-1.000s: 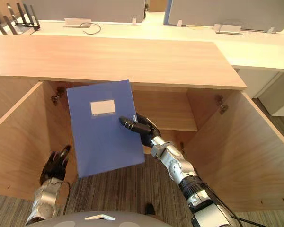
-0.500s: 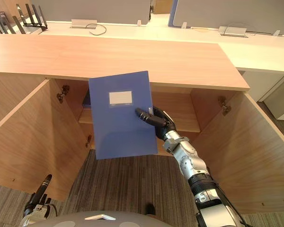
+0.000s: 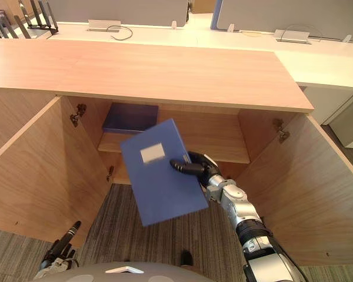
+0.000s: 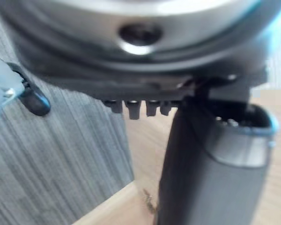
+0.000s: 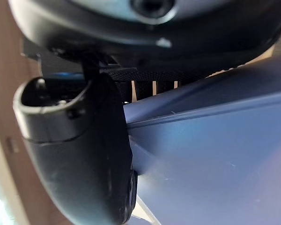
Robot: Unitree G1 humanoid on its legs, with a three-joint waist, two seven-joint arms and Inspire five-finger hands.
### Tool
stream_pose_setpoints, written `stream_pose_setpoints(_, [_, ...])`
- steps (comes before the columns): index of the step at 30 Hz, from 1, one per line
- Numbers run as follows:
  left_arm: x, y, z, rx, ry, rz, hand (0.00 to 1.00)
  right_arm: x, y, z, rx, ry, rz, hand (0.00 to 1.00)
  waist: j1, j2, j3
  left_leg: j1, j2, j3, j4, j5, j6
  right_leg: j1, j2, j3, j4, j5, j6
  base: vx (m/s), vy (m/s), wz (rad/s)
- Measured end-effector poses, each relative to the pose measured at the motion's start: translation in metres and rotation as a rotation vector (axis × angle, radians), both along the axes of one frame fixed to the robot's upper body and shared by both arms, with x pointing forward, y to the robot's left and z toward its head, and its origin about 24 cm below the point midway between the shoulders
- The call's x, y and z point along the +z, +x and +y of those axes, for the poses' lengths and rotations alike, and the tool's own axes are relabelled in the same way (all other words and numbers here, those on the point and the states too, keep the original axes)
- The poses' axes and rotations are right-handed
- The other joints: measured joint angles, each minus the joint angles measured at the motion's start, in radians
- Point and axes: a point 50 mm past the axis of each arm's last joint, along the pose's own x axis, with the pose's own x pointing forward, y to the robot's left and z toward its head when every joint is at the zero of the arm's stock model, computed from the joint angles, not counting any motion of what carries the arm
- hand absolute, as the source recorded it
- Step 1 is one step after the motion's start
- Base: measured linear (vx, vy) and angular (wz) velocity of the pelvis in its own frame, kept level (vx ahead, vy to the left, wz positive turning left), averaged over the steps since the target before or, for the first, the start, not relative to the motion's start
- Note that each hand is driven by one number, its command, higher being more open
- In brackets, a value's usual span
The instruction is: Walk over to the cabinet, pick up the folder, carry it to the office cabinet, place the folder inside the office cabinet, then close the office cabinet door
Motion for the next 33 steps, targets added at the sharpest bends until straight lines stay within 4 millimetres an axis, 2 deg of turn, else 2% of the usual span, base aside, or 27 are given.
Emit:
stream_pose_setpoints(2, [-0.003,-0.002,-0.006,-0.079,-0.001,0.033,1.00,-0.010,-0.006,-0.007,-0.006,-0.100,0.046,0.00,0.000,0.002,0.002,0.000,0.000,0.000,0.001,0.000,0.000,0.000,0.000,0.000,0.000,0.000,0.000,-0.03,-0.008,0.00])
stream_pose_setpoints(6, [-0.005,-0.009,-0.012,-0.192,0.009,0.077,1.00,-0.020,-0.013,-0.026,-0.089,-0.180,0.098,0.00,0.001,0.010,0.006,0.002,0.000,0.000,0.002,0.000,0.000,0.002,0.000,0.001,0.000,0.000,0.000,0.00,0.000,0.00])
stream_pose_setpoints(10, [-0.007,-0.015,-0.013,-0.229,0.010,0.105,1.00,-0.031,-0.021,-0.049,-0.322,-0.145,0.155,0.00,0.002,0.016,0.005,0.002,0.000,0.000,0.002,0.000,0.000,0.003,0.000,0.001,0.000,0.000,0.000,0.00,0.000,0.00])
stream_pose_setpoints(11, [-0.007,-0.017,-0.014,-0.239,0.010,0.118,1.00,-0.035,-0.023,-0.054,-0.454,-0.075,0.179,0.00,0.002,0.017,0.005,0.003,-0.001,0.000,0.001,0.000,0.000,0.003,0.000,0.002,0.000,0.000,0.000,0.00,0.000,0.00])
stream_pose_setpoints(13, [-0.008,-0.018,-0.014,-0.238,0.007,0.125,1.00,-0.040,-0.026,-0.056,-0.603,0.045,0.195,0.00,0.003,0.017,0.005,0.005,-0.001,0.000,0.001,0.000,0.000,0.004,0.000,0.002,0.000,0.000,0.000,0.00,0.000,0.00])
stream_pose_setpoints(17, [-0.008,-0.019,-0.014,-0.217,0.018,0.149,1.00,-0.046,-0.021,-0.039,-0.973,0.515,0.193,0.00,0.004,0.020,0.005,0.016,-0.001,0.000,-0.004,0.000,0.000,0.013,0.000,0.003,0.000,-0.001,-0.002,0.00,0.000,0.00])
stream_pose_setpoints(21, [-0.009,-0.019,-0.013,-0.190,0.028,0.165,1.00,-0.041,-0.009,-0.021,-1.175,0.836,0.136,0.00,0.008,0.023,0.005,0.030,-0.004,0.000,-0.016,0.001,-0.001,0.022,-0.001,0.003,0.000,-0.007,-0.011,0.00,0.000,0.00])
stream_pose_setpoints(23, [-0.009,-0.016,-0.015,-0.183,0.033,0.169,1.00,-0.038,-0.002,-0.016,-1.285,0.989,0.102,0.00,0.021,0.023,0.005,0.033,-0.005,0.000,-0.022,0.001,-0.001,0.022,-0.002,0.003,0.000,-0.008,-0.013,0.00,0.000,0.00])
stream_pose_setpoints(29, [-0.011,-0.013,-0.025,-0.137,0.012,0.174,1.00,-0.028,0.009,-0.013,-1.513,1.217,0.043,0.00,0.038,0.029,0.009,0.048,-0.013,-0.001,-0.049,0.006,0.006,0.032,-0.007,-0.002,0.004,-0.009,-0.015,0.01,0.003,0.00])
stream_pose_setpoints(33, [-0.011,-0.007,-0.026,-0.135,0.015,0.168,1.00,-0.029,0.005,-0.017,-1.587,1.240,0.018,0.00,0.055,0.030,0.009,0.054,-0.021,-0.001,-0.052,0.005,0.007,0.038,-0.015,-0.004,0.004,-0.009,-0.015,0.00,0.000,0.00])
